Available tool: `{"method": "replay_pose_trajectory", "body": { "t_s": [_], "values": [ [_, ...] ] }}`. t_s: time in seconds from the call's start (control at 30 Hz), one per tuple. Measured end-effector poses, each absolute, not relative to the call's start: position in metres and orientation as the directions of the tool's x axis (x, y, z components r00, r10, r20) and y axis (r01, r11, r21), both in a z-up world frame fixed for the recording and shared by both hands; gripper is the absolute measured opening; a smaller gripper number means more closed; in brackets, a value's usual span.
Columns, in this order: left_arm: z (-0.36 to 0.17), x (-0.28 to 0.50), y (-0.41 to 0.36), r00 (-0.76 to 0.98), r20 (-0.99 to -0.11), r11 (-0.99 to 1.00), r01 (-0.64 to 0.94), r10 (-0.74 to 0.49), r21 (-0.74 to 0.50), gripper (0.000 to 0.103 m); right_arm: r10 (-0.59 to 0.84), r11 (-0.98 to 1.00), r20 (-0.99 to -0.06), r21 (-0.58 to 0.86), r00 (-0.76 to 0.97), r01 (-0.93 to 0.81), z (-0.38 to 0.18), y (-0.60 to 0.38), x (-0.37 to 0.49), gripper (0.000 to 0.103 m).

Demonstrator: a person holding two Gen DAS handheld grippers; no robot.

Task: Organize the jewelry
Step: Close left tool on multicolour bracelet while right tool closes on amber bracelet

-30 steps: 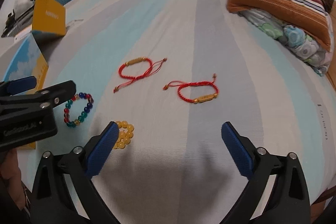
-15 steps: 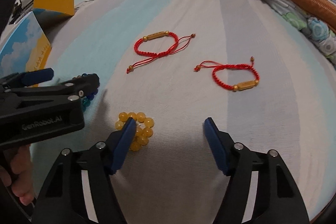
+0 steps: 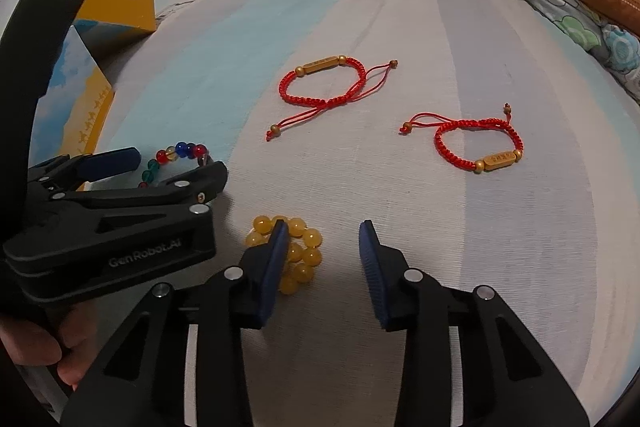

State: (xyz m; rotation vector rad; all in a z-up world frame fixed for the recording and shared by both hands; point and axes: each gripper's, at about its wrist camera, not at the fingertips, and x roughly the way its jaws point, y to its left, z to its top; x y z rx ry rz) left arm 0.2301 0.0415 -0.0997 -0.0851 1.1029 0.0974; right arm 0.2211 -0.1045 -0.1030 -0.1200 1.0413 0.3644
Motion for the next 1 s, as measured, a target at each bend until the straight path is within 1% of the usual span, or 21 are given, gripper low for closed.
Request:
{"method": "replay_pose_trajectory", "body": {
  "t_s": [0.13, 0.27, 0.33, 0.4, 0.47, 0.57, 0.6, 0.63, 0.67, 0.7, 0.73, 0.77, 1.0],
  "values": [
    [-0.102, 0.231, 0.038, 0.444, -0.894, 0.993, -0.117, 0.056, 0.004, 0.088, 0.247, 0.934, -0.860, 0.088, 0.447, -0.348, -0.106, -0.106, 0.222, 0.034],
    [-0.102, 0.231, 0.036, 0.442, -0.895, 0.994, -0.113, 0.054, 0.004, 0.083, 0.257, 0.933, -0.859, 0.100, 0.444, -0.345, -0.107, -0.107, 0.223, 0.031],
    [-0.101, 0.230, 0.037, 0.441, -0.896, 0.993, -0.114, 0.056, 0.006, 0.079, 0.263, 0.931, -0.859, 0.107, 0.440, -0.349, -0.107, -0.107, 0.223, 0.028],
    [-0.100, 0.228, 0.038, 0.441, -0.896, 0.993, -0.116, 0.054, 0.002, 0.072, 0.273, 0.929, -0.859, 0.118, 0.434, -0.351, -0.107, -0.106, 0.222, 0.024],
    [-0.099, 0.226, 0.037, 0.440, -0.897, 0.994, -0.112, 0.047, -0.003, 0.063, 0.283, 0.926, -0.858, 0.129, 0.428, -0.354, -0.106, -0.106, 0.222, 0.020],
    [-0.098, 0.224, 0.037, 0.439, -0.897, 0.994, -0.107, 0.043, -0.005, 0.053, 0.292, 0.924, -0.860, 0.140, 0.419, -0.356, -0.106, -0.106, 0.223, 0.016],
    [-0.098, 0.224, 0.037, 0.439, -0.898, 0.994, -0.108, 0.042, -0.006, 0.051, 0.295, 0.923, -0.859, 0.143, 0.418, -0.356, -0.105, -0.105, 0.223, 0.015],
    [-0.097, 0.223, 0.038, 0.439, -0.898, 0.994, -0.110, 0.040, -0.009, 0.046, 0.297, 0.923, -0.860, 0.147, 0.416, -0.356, -0.105, -0.105, 0.223, 0.014],
    [-0.097, 0.223, 0.039, 0.439, -0.898, 0.993, -0.113, 0.035, -0.017, 0.038, 0.299, 0.922, -0.859, 0.149, 0.415, -0.356, -0.105, -0.105, 0.223, 0.013],
    [-0.096, 0.222, 0.039, 0.438, -0.898, 0.993, -0.114, 0.032, -0.020, 0.034, 0.303, 0.921, -0.859, 0.153, 0.412, -0.358, -0.105, -0.105, 0.224, 0.010],
    [-0.095, 0.221, 0.040, 0.438, -0.899, 0.993, -0.112, 0.027, -0.025, 0.024, 0.311, 0.918, -0.859, 0.161, 0.407, -0.362, -0.104, -0.104, 0.223, 0.009],
    [-0.095, 0.221, 0.040, 0.436, -0.900, 0.993, -0.110, 0.018, -0.034, 0.019, 0.311, 0.918, -0.858, 0.161, 0.408, -0.362, -0.104, -0.104, 0.223, 0.009],
    [-0.090, 0.217, 0.041, 0.444, -0.896, 0.994, -0.100, -0.001, -0.051, 0.019, 0.307, 0.922, -0.850, 0.153, 0.429, -0.356, -0.097, -0.105, 0.218, 0.009]
  ]
}}
